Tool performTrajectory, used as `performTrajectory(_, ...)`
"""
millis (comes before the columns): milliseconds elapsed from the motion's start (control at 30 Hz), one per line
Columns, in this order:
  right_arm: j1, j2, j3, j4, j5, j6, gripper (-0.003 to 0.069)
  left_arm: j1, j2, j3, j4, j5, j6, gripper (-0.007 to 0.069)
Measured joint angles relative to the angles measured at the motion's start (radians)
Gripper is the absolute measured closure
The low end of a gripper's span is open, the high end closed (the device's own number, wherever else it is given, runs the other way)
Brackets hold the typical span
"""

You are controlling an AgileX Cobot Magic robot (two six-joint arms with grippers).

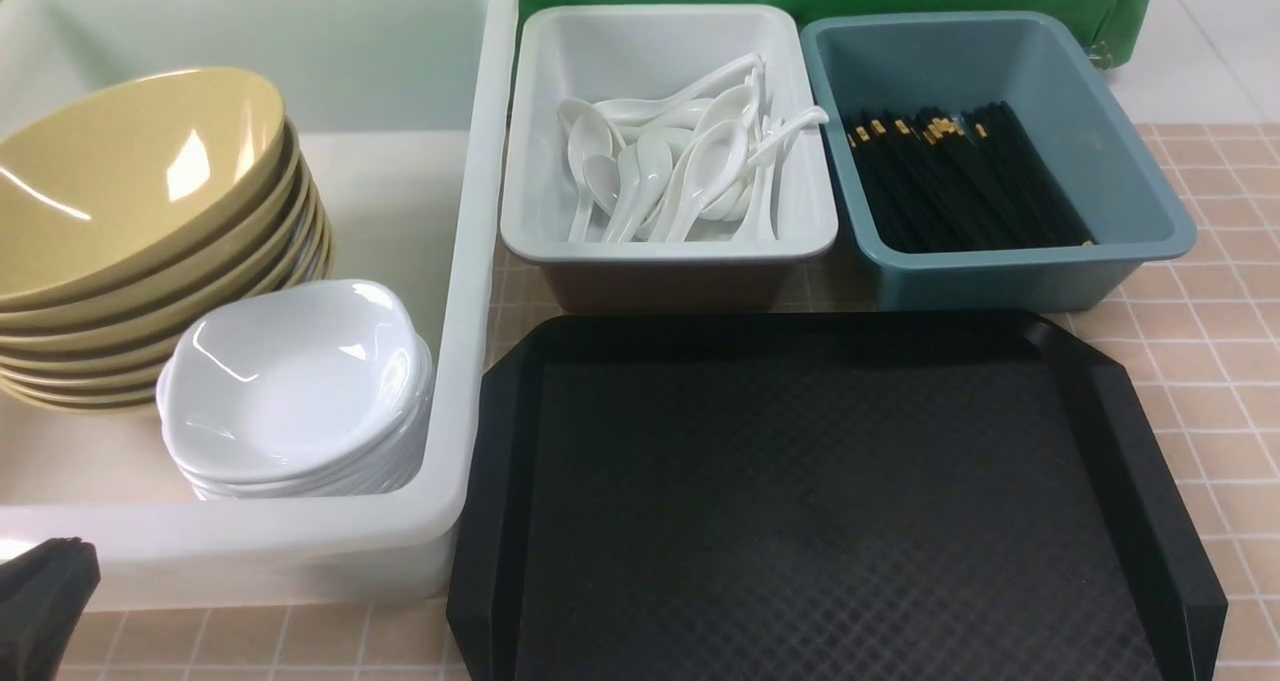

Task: On brown table put chopsticks spoon bowls plates into blue grey white boxes.

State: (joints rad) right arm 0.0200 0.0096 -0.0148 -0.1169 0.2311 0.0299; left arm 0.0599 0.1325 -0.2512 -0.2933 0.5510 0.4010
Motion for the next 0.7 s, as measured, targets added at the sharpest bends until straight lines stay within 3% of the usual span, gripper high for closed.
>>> performTrajectory(233,-0.038,-0.021,0.042,-0.003,0.078,0.046,0.0623,0.000,0.000,0.000,0.000,0.005,0.000,0.0636)
performTrajectory(700,-0.038,-0.021,0.042,-0.003,0.084,0.050,0.0622,0.000,0.000,0.000,0.000,0.012,0.000,0.0636)
